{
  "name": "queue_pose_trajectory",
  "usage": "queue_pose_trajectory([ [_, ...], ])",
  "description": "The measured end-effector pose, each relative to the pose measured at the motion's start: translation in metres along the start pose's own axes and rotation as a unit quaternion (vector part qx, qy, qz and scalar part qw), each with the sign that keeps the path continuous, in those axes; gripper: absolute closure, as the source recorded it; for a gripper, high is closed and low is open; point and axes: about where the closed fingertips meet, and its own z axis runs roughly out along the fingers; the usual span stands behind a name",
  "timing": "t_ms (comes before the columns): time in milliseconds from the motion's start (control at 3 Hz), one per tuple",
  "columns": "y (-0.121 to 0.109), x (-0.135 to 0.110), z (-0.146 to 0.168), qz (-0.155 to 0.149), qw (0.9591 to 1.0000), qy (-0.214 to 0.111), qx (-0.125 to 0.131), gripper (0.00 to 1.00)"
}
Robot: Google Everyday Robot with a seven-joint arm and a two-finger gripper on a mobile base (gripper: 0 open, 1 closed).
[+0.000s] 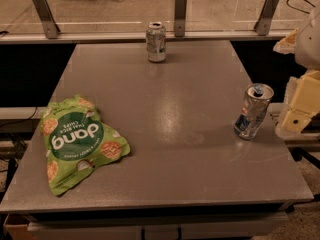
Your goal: Move redbull can near 7up can
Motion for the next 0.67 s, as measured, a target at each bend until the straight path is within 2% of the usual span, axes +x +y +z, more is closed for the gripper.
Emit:
queue_pose_trajectory([
  [333,0.0,0.0,0.0,0.0,1.0,0.0,0.0,0.0],
  [667,-0.0058,0.0059,0.0025,0.007,0.9998,-0.019,0.0,0.0],
])
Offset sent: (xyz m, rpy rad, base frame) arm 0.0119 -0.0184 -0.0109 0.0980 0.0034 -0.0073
